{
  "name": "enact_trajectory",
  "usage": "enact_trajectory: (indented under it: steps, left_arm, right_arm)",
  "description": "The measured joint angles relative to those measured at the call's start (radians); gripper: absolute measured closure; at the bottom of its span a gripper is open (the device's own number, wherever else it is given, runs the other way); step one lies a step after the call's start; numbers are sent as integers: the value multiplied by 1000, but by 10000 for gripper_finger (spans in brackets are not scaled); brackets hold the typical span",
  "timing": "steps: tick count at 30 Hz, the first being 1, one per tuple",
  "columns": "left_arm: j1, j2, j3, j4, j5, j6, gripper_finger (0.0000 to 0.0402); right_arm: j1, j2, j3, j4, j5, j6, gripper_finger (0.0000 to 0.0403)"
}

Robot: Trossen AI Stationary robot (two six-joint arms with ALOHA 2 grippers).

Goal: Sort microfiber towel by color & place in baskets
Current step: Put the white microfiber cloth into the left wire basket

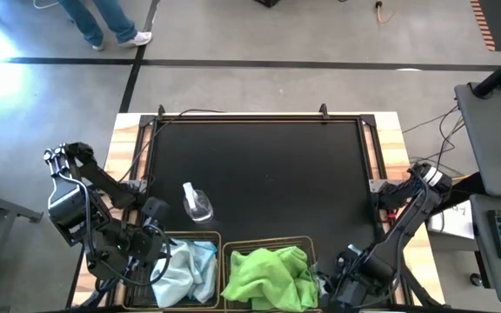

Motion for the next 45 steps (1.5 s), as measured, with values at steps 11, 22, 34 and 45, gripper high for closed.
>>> enact_trajectory:
  steps: [11,22,34,45]
  left_arm:
    - [0,-2,0,-40,1,5,290]
    - [0,-2,0,-51,1,-14,290]
    - [0,1,0,-40,1,-53,290]
    - [0,4,0,-35,1,-157,290]
  right_arm:
    - [0,11,0,-20,0,0,294]
    - [0,12,-4,-217,-21,-98,259]
    - [0,74,-40,-213,-27,-270,243]
    - [-12,80,-76,-204,-11,-450,243]
